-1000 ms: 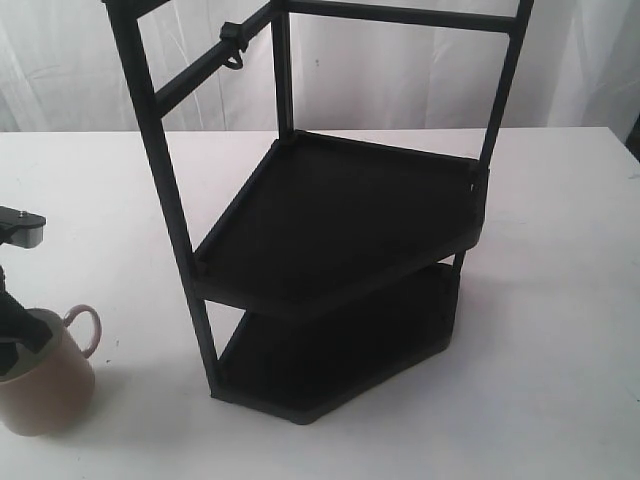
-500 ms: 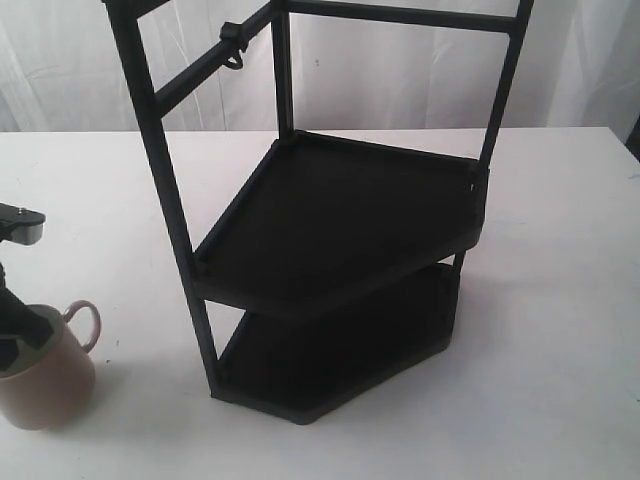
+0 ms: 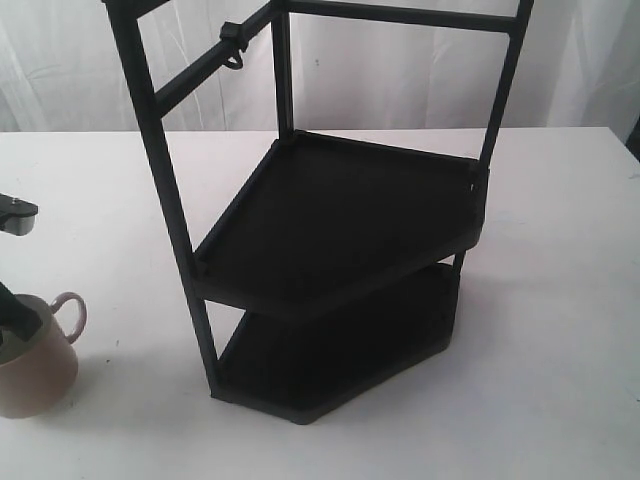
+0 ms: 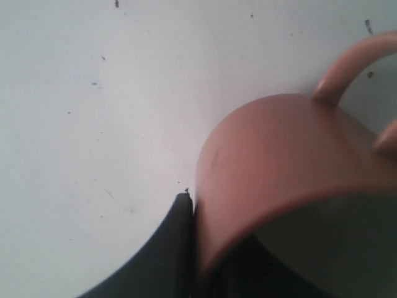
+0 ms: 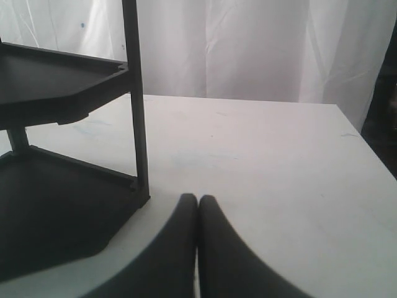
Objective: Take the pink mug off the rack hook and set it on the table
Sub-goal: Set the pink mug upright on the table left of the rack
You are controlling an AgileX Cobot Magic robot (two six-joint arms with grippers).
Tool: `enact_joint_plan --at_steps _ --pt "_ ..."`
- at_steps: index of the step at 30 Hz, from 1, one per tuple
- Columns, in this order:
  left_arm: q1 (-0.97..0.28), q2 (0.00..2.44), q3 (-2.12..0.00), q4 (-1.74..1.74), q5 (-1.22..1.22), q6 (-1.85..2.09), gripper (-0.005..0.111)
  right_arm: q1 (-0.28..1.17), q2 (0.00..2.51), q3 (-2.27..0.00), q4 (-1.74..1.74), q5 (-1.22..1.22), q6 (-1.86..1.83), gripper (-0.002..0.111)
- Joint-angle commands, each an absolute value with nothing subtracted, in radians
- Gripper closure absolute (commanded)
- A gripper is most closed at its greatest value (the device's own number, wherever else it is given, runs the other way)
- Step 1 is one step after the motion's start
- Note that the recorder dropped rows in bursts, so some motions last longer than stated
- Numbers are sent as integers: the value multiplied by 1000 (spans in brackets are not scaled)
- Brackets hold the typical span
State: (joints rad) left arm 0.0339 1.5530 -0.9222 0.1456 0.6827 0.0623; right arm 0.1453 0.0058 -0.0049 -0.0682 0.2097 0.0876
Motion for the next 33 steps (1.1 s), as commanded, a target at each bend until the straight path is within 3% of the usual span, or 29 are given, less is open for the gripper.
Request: enact_joint_plan --at_steps 1,10,17,19,33 --pt "34 1548 -919 162 707 34 107 140 0 0 -75 202 84 108" --pt "34 1548 -894 155 701 22 104 140 0 0 -75 202 84 108" --pt "34 1548 -894 135 711 24 63 140 0 0 -75 202 84 108" --pt "34 1548 -896 133 713 21 57 140 0 0 -75 202 84 108" --pt "34 1476 -898 135 725 18 56 140 0 0 -75 202 84 108"
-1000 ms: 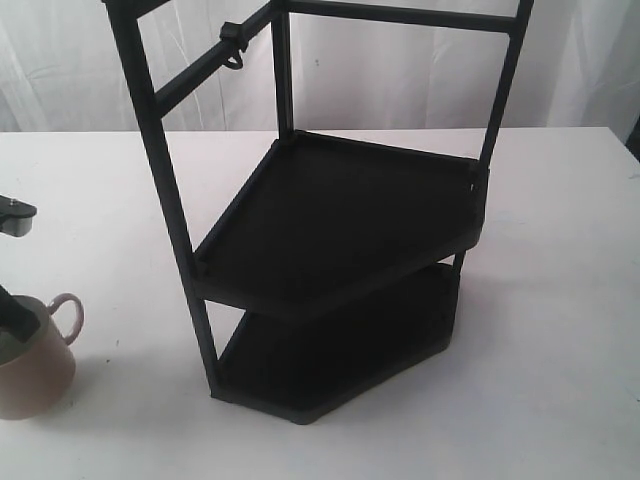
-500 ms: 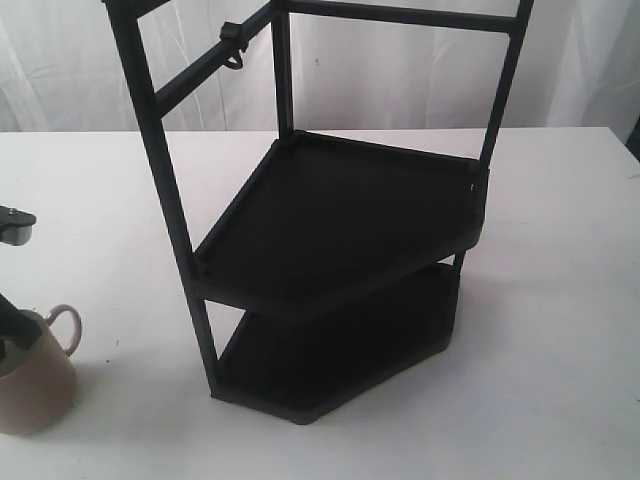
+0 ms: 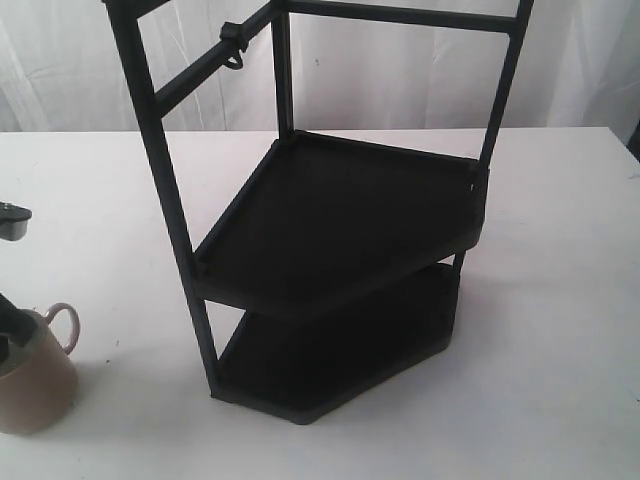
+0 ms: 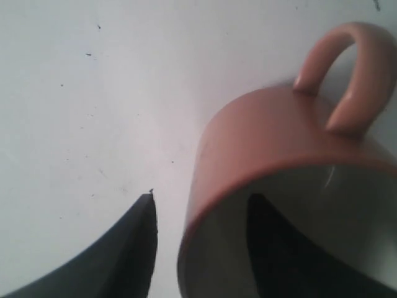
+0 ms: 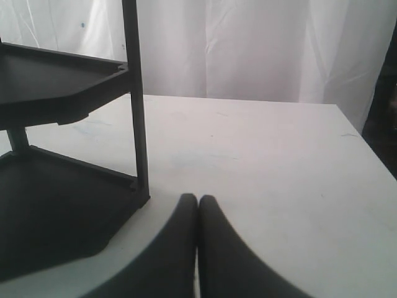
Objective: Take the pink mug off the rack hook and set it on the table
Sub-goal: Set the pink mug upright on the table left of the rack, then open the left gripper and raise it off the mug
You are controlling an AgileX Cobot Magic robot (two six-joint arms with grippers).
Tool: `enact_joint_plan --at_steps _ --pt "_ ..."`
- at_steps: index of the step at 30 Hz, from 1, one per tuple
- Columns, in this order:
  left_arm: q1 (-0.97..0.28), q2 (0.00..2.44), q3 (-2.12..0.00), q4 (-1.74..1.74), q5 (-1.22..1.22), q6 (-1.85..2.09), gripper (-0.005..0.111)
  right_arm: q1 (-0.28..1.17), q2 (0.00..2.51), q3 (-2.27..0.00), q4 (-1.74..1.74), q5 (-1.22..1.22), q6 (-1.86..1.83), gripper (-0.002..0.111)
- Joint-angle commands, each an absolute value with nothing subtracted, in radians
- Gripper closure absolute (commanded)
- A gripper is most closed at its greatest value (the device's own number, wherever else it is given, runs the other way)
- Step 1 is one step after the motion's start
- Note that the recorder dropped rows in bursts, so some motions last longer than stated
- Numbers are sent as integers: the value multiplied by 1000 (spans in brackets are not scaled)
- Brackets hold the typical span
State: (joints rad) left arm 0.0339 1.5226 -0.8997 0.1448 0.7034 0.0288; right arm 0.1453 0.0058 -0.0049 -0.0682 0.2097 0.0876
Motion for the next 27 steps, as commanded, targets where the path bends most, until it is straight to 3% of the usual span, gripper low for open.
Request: enact_joint_plan --at_steps 1,14,25,27 --pt "34 1464 -898 135 727 18 56 140 0 0 -75 202 84 108" --pt "34 1328 -898 119 761 0 60 140 0 0 -75 202 84 108" --pt "34 1140 -898 0 787 0 107 140 0 0 -75 202 84 108" --pt "34 1101 -898 -62 789 42 107 140 0 0 -75 202 84 108"
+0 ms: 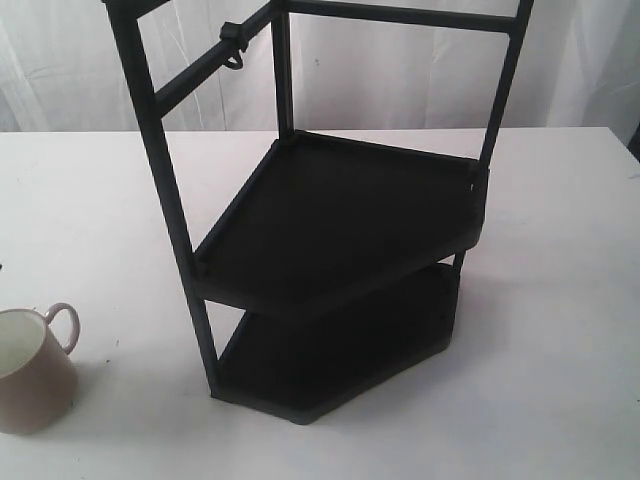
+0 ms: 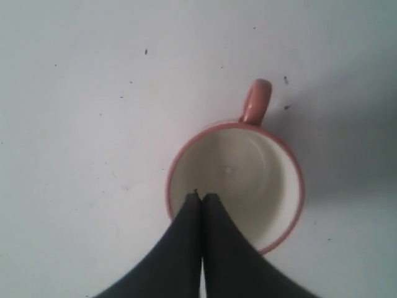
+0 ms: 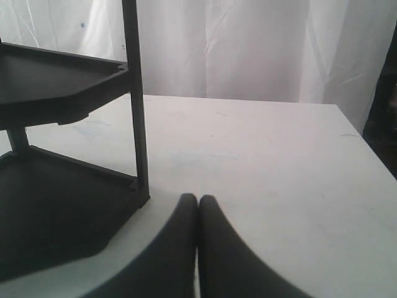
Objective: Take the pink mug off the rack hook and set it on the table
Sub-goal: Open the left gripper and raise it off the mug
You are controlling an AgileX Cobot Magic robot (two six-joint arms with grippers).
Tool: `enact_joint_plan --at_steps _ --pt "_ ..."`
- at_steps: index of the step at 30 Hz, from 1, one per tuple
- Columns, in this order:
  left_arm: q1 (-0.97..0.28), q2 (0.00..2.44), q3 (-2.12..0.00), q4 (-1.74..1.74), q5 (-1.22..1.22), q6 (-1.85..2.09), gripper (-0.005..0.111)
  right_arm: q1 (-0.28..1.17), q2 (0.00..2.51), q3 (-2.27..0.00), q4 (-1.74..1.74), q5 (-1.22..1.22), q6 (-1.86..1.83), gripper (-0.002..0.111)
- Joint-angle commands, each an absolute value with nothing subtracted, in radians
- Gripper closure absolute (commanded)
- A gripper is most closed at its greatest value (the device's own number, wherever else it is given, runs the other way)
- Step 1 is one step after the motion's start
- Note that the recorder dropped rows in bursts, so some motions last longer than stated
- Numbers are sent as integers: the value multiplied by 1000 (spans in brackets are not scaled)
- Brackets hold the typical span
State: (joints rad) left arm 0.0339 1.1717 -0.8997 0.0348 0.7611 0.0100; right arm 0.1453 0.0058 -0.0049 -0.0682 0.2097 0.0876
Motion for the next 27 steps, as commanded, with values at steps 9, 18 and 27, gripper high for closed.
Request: enact_joint_plan --at_steps 9,18,27 --pt "34 851 -821 -223 768 112 107 140 0 0 -75 202 84 108" --pt "34 490 -606 -377 769 108 107 140 0 0 -75 202 84 108" --pt "34 176 -588 -530 776 106 107 140 0 0 -75 202 84 108"
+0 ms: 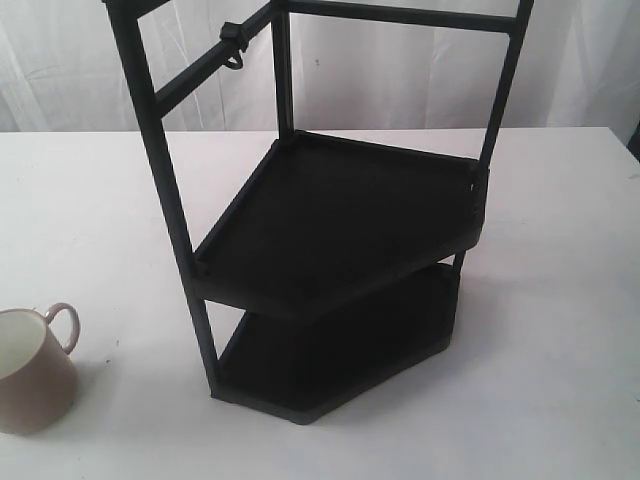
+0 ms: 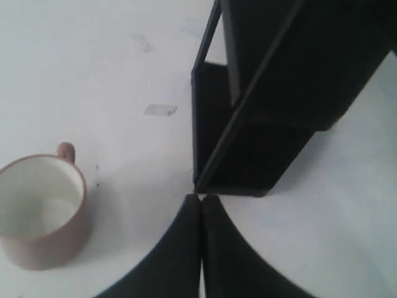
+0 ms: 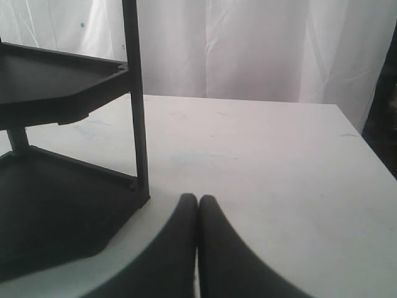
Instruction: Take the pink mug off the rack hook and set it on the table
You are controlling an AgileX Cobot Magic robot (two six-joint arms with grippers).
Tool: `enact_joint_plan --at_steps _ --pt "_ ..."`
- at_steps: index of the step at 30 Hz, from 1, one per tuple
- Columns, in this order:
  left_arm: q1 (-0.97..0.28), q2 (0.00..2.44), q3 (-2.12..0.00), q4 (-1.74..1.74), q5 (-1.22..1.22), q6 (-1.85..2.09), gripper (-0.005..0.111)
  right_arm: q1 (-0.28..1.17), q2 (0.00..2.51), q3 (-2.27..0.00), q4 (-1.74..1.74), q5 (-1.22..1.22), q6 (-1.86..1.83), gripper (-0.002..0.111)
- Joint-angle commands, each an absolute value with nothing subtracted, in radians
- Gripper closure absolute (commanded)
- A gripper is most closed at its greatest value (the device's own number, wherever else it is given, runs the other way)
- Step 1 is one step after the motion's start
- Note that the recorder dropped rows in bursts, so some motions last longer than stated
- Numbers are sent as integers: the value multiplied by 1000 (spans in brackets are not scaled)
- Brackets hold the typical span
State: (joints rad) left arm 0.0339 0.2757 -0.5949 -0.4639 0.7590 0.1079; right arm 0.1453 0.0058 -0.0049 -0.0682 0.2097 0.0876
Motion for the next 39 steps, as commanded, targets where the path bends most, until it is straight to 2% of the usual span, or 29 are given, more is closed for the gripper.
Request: enact_joint_plan --at_steps 1,12,26,34,39 --pt "34 149 -588 -543 780 106 107 140 0 0 -75 202 84 108" --pt "34 47 -588 -676 872 109 107 140 0 0 -75 202 84 108" --pt "34 47 -588 -592 723 109 107 140 0 0 -76 202 84 108" --pt "59 34 -471 -446 510 109 107 140 0 0 -76 202 84 108" --pt "59 0 -285 -193 420 109 107 140 0 0 -76 202 84 108"
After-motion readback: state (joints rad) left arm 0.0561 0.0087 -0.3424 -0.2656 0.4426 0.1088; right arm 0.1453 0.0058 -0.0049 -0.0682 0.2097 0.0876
